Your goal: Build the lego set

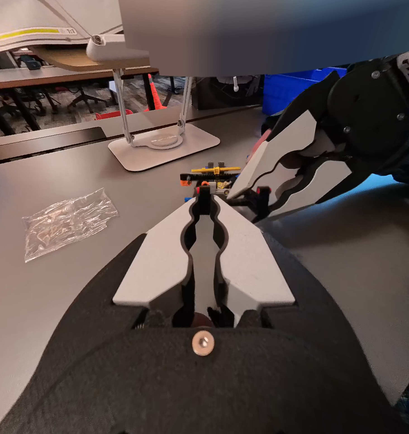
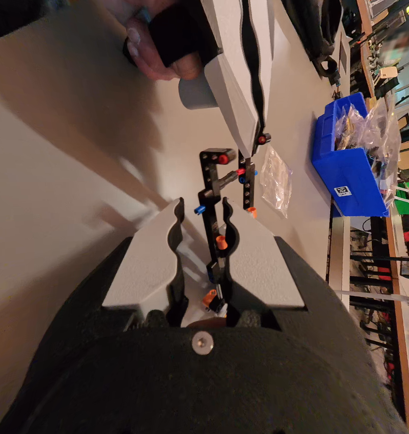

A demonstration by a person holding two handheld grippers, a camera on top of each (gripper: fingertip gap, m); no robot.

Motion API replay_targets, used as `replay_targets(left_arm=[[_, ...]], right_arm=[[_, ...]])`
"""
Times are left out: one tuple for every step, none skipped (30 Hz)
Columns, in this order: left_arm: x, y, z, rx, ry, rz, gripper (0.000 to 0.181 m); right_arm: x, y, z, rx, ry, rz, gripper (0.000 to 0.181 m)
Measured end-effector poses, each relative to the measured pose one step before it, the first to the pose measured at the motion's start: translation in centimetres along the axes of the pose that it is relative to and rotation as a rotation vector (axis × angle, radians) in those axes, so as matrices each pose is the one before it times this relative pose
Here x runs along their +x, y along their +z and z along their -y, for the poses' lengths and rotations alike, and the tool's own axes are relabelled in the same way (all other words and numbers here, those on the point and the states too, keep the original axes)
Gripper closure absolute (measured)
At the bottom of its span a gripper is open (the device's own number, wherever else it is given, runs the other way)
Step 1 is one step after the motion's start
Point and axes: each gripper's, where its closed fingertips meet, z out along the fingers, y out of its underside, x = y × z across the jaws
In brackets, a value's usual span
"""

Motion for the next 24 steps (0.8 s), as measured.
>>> replay_targets(left_arm=[[0.112,-0.062,-0.023,-0.0004,0.0084,0.0029,0.176],[0.041,-0.068,-0.006,0.0004,0.0026,0.0019,0.176],[-0.032,-0.067,0.029,0.0028,-0.0032,0.0003,0.176],[-0.021,-0.019,-0.017,0.0,-0.0036,-0.0022,0.176],[-0.008,-0.005,-0.01,-0.0006,-0.0016,-0.0025,0.176],[0.024,-0.004,0.008,0.0007,0.001,-0.0019,0.176],[0.037,0.016,-0.01,-0.0012,0.0036,-0.0021,0.176],[0.042,0.038,-0.078,-0.0061,0.0035,-0.0042,0.176],[-0.017,0.064,-0.045,-0.0045,-0.0011,-0.0037,0.176],[-0.032,0.051,-0.028,-0.0029,-0.0031,-0.0056,0.176],[-0.069,0.073,-0.104,-0.0093,-0.0065,-0.0074,0.176],[-0.073,0.074,-0.035,-0.0081,-0.0105,-0.0078,0.176],[-0.116,0.028,0.089,-0.0041,-0.0081,-0.0025,0.176],[-0.07,0.003,0.142,-0.0045,-0.0019,-0.0032,0.176],[-0.035,-0.013,0.194,-0.0051,-0.0043,-0.0054,0.176],[-0.068,0.006,0.236,-0.0022,-0.01,-0.0048,0.176],[-0.045,0.024,0.158,-0.0058,-0.0067,-0.0077,0.176],[-0.015,0.053,0.086,-0.0097,0.0022,-0.0066,0.176],[0.02,0.03,0.146,-0.0042,0.0034,-0.0044,0.176],[0.124,0.019,0.187,-0.0005,0.0001,-0.0105,0.176],[0.121,0.046,0.211,0.0016,-0.0016,-0.0099,0.176],[0.14,0.07,0.189,0.0028,-0.0002,-0.0097,0.176],[0.174,0.097,0.121,0.0003,0.0036,-0.0082,0.176],[0.004,0.091,0.043,-0.0008,0.0091,0.0032,0.176]], right_arm=[[-0.141,-0.007,-0.085,-0.0068,-0.0077,-0.002,0.146],[-0.223,-0.078,-0.016,-0.0007,-0.0084,0.0026,0.139],[-0.244,-0.171,-0.071,-0.0015,-0.0098,0.0063,0.132],[-0.12,-0.292,-0.124,-0.0019,-0.0075,0.008,0.125],[0.009,-0.382,-0.111,0.0034,-0.0005,0.0114,0.118],[0.194,-0.382,-0.229,-0.0015,0.0077,0.0114,0.114],[0.45,-0.322,-0.39,-0.0112,0.0136,0.0084,0.111],[0.548,-0.263,-0.25,-0.0016,0.017,0.0123,0.108],[0.575,-0.155,-0.088,0.0068,0.0169,0.0167,0.104],[0.382,0.011,-0.184,-0.0043,0.0088,0.0295,0.1],[0.223,0.209,-0.266,-0.0137,-0.0005,0.0371,0.096],[0.222,0.415,-0.335,-0.0169,-0.0055,0.0328,0.09],[0.023,0.501,-0.353,-0.0133,-0.0048,0.0401,0.086],[-0.15,0.53,-0.373,-0.0158,0.0004,0.0452,0.083],[-0.092,0.495,-0.192,-0.0073,0.0,0.0377,0.08],[0.238,0.34,0.151,0.014,-0.0019,0.012,0.081],[0.07,0.262,0.175,0.0103,0.0095,0.0234,0.083],[0.115,0.167,0.204,0.0063,0.0088,0.0179,0.085],[0.143,0.062,0.222,0.0087,0.0025,0.0094,0.087],[-0.028,0.076,0.031,-0.0012,0.0107,0.0206,0.089],[0.073,0.119,-0.138,-0.0058,0.0102,0.0134,0.093],[0.106,0.115,-0.178,-0.0057,0.0027,0.0047,0.099],[-0.211,0.099,-0.123,-0.0026,0.008,0.0223,0.103],[-0.162,0.091,-0.001,0.0063,0.0064,0.0168,0.109]])
